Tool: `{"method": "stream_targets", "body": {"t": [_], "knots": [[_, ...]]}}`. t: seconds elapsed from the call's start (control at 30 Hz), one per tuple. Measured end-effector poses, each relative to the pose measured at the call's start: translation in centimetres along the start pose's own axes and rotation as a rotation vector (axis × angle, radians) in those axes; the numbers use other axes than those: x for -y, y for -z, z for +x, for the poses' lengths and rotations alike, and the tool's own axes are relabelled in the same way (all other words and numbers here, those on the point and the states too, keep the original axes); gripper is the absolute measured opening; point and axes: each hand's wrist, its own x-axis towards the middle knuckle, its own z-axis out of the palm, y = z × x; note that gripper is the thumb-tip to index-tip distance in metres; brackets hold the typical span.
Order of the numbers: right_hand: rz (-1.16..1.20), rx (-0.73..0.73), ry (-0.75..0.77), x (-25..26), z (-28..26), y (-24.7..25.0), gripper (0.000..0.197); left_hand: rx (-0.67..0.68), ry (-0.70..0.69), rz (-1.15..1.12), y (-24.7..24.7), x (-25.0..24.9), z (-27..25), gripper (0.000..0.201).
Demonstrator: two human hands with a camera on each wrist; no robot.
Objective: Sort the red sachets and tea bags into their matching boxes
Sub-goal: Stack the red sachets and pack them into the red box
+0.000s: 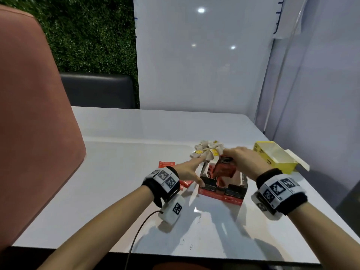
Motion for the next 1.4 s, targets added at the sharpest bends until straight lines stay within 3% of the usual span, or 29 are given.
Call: {"method": "stream_targets", "body": {"t": [0.17, 0.3, 0.47, 0.53, 0.67, 0.8, 0.93, 1.03, 1.13, 1.23, 1.4], "knots": [[-0.136, 0.213, 0.106, 0.6, 0.2, -1.0, 0.028, -0.057, 0.010, 0.055, -0.2, 1.0, 1.7, 0.082], [-0.268, 0.360, 0.202, 0.5, 0.7, -1.5, 0.030, -0.043, 0.031, 0.049, -0.1, 1.6, 2.1, 0.081], [-0.132, 0.265, 0.252, -0.2, 1.2, 0.3, 0.020, -0.031, 0.037, 0.052, -0.4, 1.9, 2.3, 0.081], [-0.180, 0.261, 0.288, 0.0, 1.6, 1.3, 0.020, -0.029, 0.034, 0.069, -0.3, 1.8, 2.4, 0.081], [-0.379, 0.485, 0.392, 0.9, 2.2, 0.6, 0.023, -0.011, 0.028, 0.077, -0.1, 1.8, 2.7, 0.078], [-0.358, 0.611, 0.426, 0.9, 2.3, -1.7, 0.023, -0.008, 0.020, 0.087, -0.1, 1.9, 2.8, 0.078], [-0.230, 0.510, 0.354, -0.6, 2.3, -3.0, 0.025, -0.026, 0.010, 0.075, -0.1, 2.0, 2.8, 0.080], [-0.021, 0.387, 0.210, -1.8, 1.9, -3.8, 0.030, -0.049, 0.005, 0.066, -0.4, 2.2, 2.9, 0.080], [0.247, 0.241, 0.094, -2.5, 1.1, -4.5, 0.019, -0.061, 0.002, 0.045, -0.6, 2.3, 3.0, 0.080], [0.287, 0.051, 0.109, -2.9, 0.5, -5.7, 0.016, -0.065, -0.009, 0.049, -0.8, 2.2, 3.1, 0.080], [0.333, 0.028, 0.122, -2.8, 0.1, -5.6, 0.018, -0.049, -0.022, 0.030, -0.8, 2.2, 3.2, 0.079]]}}
